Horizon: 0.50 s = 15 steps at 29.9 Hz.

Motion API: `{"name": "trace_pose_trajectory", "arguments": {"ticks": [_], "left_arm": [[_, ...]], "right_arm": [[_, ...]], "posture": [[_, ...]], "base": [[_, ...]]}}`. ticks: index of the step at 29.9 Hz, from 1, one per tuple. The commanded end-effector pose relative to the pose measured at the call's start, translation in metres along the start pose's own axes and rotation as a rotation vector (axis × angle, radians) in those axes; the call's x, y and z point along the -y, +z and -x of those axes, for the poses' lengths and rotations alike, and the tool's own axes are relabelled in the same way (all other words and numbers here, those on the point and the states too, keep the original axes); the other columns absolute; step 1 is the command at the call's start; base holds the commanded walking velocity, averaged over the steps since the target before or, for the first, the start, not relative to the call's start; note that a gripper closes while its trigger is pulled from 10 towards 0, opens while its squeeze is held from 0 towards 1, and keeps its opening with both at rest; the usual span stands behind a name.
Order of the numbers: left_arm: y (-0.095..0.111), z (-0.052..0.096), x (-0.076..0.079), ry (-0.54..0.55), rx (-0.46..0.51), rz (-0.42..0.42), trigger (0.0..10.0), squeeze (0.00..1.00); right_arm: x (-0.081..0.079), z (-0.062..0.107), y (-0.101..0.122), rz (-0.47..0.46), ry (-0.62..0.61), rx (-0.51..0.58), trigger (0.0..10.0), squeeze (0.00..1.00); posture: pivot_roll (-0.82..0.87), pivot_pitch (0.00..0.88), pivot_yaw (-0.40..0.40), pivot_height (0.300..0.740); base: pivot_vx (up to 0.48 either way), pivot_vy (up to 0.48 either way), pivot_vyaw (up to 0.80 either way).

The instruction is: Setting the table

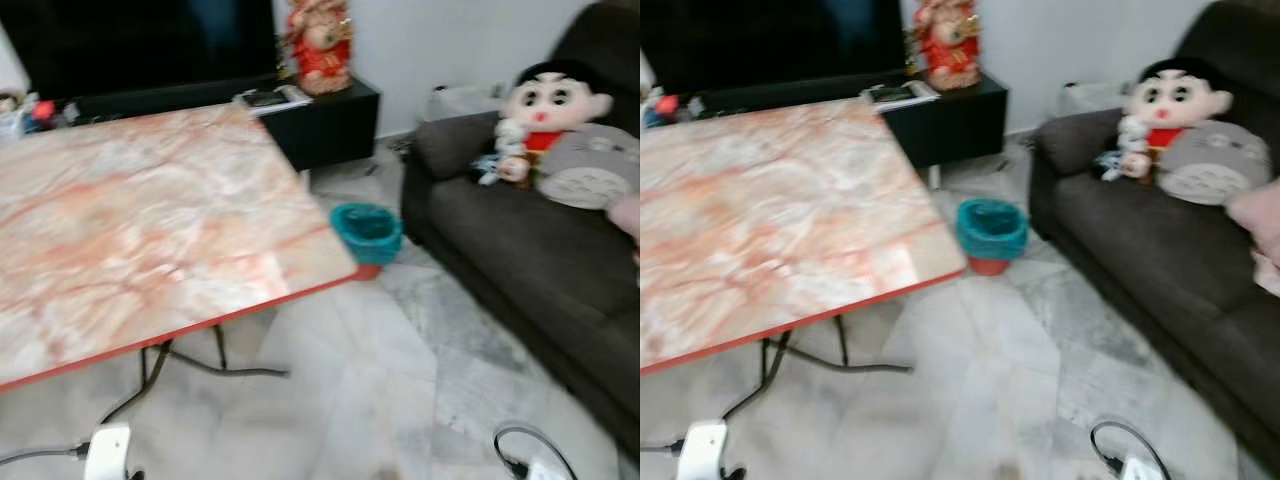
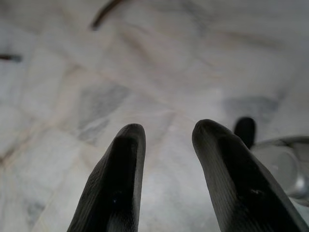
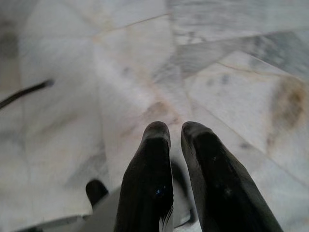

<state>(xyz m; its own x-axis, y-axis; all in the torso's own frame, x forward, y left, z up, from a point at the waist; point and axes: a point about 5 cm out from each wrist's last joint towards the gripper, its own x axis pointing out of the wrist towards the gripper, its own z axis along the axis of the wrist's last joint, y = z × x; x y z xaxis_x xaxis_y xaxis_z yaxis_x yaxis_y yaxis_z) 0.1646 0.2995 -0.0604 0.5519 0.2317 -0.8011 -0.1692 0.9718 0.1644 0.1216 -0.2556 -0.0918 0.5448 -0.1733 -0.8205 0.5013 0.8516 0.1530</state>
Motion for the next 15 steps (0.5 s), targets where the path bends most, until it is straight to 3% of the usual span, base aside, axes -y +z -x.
{"name": "trace_pose_trajectory", "arguments": {"ticks": [1,5,6,9,15], "left_arm": [[-0.003,0.000,0.003,-0.015,-0.016,0.010,10.0,0.00],[-0.003,0.000,0.004,-0.018,-0.016,0.009,10.0,0.00],[-0.002,-0.001,0.005,-0.020,-0.014,0.010,10.0,0.00],[0.001,-0.001,0.005,-0.021,-0.010,0.011,10.0,0.00],[0.005,-0.002,0.007,-0.020,-0.003,0.015,10.0,0.00]], "right_arm": [[0.030,0.008,0.007,0.001,-0.037,0.012,10.0,0.00],[0.047,0.014,0.009,0.001,-0.054,0.011,10.0,0.00],[0.063,0.020,0.010,-0.003,-0.072,0.008,10.0,0.00],[0.072,0.024,0.013,-0.014,-0.082,0.006,10.0,0.00],[0.064,0.018,0.022,-0.049,-0.085,0.021,10.0,0.00]], "posture": [[0.03,0.000,0.018,0.740],[0.03,0.000,0.018,0.740],[0.03,0.000,0.017,0.740],[0.04,0.000,0.015,0.740],[0.04,0.000,0.011,0.740]], "base": [[0.000,0.326,0.80],[0.000,0.328,0.80],[0.000,0.326,0.80],[0.000,0.328,0.60],[0.000,0.326,0.00]]}}
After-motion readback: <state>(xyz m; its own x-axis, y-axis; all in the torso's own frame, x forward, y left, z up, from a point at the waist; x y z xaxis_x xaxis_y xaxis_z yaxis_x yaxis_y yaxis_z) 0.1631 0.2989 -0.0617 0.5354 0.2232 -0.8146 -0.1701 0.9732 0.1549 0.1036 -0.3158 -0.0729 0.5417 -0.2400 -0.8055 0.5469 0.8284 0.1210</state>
